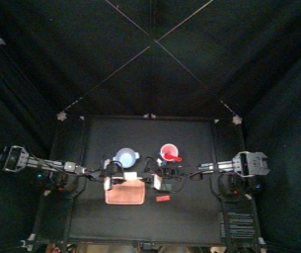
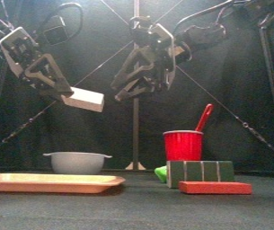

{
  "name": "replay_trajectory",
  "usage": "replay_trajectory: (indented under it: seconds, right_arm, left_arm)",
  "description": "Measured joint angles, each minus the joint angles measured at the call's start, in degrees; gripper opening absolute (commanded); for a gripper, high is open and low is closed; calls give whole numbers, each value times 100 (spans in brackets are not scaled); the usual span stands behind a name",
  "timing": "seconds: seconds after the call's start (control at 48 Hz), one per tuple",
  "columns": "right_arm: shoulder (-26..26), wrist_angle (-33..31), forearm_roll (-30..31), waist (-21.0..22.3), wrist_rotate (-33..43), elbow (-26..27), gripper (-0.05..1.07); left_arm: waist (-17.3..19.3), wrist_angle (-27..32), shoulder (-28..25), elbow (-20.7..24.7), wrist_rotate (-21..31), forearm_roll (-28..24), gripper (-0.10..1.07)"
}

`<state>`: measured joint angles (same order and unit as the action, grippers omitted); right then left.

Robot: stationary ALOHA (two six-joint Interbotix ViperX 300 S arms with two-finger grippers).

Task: Hand over rice

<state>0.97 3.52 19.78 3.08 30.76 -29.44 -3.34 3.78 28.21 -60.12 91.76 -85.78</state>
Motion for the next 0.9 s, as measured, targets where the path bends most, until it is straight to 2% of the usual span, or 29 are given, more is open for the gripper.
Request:
replay_trajectory:
  seconds: [0.312,0.896]
  right_arm:
    - [422,211,176,18,-26,308,101]
    - [888,229,404,88,-44,729,101]
  left_arm:
    - [0,-18,9,0,0,0,42]
    - [0,-9,0,9,0,0,42]
